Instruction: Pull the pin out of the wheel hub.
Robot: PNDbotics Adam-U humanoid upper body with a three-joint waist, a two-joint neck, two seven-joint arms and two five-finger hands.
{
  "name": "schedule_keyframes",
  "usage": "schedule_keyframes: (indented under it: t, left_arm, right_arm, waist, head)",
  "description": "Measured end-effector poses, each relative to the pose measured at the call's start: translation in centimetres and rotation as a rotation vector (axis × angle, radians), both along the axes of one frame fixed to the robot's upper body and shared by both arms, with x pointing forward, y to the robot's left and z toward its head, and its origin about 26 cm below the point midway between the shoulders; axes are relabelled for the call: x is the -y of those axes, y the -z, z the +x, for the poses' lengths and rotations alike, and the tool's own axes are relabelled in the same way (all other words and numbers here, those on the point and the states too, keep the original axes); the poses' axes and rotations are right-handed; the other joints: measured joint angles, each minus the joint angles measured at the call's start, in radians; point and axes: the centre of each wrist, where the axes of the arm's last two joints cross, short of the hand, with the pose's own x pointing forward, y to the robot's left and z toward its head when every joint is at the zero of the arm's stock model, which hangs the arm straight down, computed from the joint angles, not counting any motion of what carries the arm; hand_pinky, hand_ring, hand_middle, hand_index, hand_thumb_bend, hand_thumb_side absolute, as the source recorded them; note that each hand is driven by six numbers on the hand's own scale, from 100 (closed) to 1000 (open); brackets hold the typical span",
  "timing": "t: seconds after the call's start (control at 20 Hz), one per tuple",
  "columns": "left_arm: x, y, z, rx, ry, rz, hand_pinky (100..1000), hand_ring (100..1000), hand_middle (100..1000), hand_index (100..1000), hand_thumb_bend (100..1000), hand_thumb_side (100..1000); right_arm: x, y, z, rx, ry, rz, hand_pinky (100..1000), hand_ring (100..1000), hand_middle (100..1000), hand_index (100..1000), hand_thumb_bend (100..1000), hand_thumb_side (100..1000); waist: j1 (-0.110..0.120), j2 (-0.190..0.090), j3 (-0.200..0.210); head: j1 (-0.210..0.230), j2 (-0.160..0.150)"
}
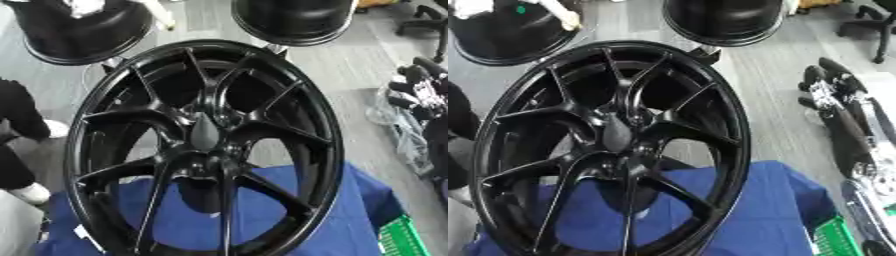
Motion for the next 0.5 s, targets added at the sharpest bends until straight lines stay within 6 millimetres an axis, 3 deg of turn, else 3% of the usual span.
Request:
schedule_keyframes:
  t: [0.25,0.5]
  left_arm:
    - [-7.2,3.9,-2.6,0.008,-0.246,-0.089,769,678,552,312,185,100]
    - [-10.6,8.1,-3.5,-0.031,-0.398,-0.194,805,687,567,355,109,100]
  right_arm:
    - [0.5,-0.2,0.0,0.017,0.034,0.011,803,829,830,919,253,559]
    - [0.9,-0.3,0.0,0.024,0.06,0.022,803,829,830,919,252,560]
  waist:
    - [-0.008,0.014,0.017]
    - [-0.019,0.022,0.023]
  head:
    - [-0.021,0.0]
    - [-0.028,-0.003]
